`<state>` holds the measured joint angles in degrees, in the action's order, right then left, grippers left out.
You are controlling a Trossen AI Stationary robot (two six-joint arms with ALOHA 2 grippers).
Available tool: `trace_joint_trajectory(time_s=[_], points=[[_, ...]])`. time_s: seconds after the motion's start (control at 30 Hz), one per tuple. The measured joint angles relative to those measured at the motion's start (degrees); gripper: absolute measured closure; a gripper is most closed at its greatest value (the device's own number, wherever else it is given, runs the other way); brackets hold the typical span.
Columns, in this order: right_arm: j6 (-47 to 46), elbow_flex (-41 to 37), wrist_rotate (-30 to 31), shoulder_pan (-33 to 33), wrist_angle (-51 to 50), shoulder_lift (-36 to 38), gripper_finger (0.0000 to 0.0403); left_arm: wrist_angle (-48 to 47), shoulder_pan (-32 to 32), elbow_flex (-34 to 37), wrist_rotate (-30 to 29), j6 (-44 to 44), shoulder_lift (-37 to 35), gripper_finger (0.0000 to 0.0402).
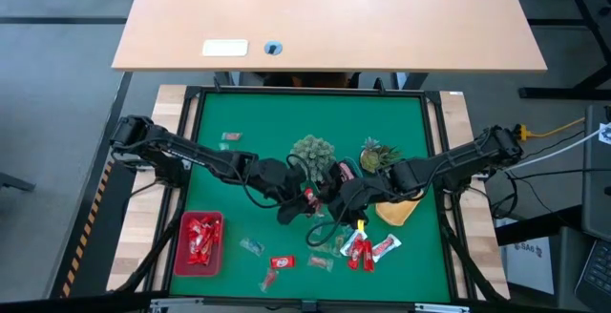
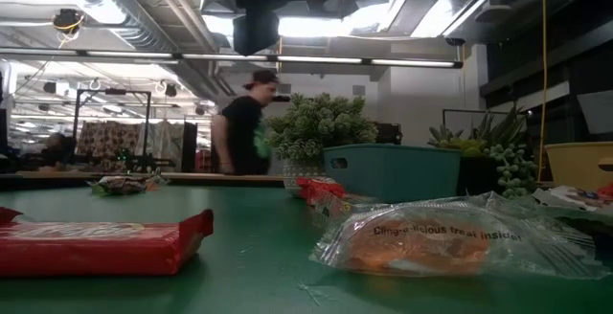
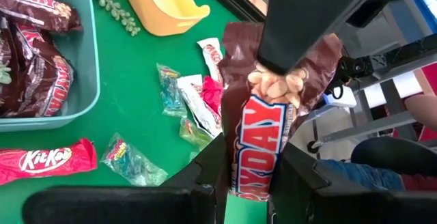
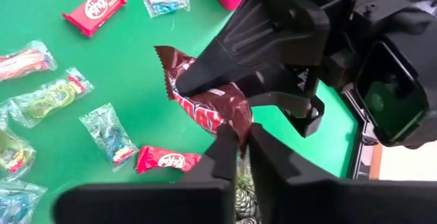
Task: Organize candy in baskets
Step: Put the brown chocolate into the blue bin
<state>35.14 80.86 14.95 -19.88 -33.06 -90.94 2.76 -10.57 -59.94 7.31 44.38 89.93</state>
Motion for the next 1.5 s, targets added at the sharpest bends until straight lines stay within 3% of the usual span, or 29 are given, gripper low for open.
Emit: trace_joint_trajectory(time_s=[0.27,0.5,0.8,1.0,1.23,1.5], points=[[-0.04,0.0,0.16,0.04,-0.02,0.0,0.0401,-0.87,0.09,0.01,-1.03,-0.1,0.0,0.0318],[-0.08,-0.02,0.16,0.09,-2.08,-0.09,0.0402,-5.02,0.15,-0.02,-5.63,-0.2,-0.04,0.0271],[-4.51,-0.02,0.04,0.93,-14.87,-0.09,0.0402,-10.44,0.17,-0.04,-10.35,-0.15,-0.07,0.022],[-8.63,-0.02,0.92,4.18,-24.04,-0.09,0.0402,-11.12,0.15,-0.04,-11.32,-2.74,-0.07,0.0217],[-9.73,-0.02,0.81,8.97,-25.76,-0.09,0.0402,-11.06,0.15,-0.04,-11.34,-6.01,-0.07,0.0217],[-9.84,-0.02,-5.43,11.76,-25.75,-0.09,0.0402,-14.25,1.28,-0.04,-13.82,-5.51,-0.07,0.0217]])
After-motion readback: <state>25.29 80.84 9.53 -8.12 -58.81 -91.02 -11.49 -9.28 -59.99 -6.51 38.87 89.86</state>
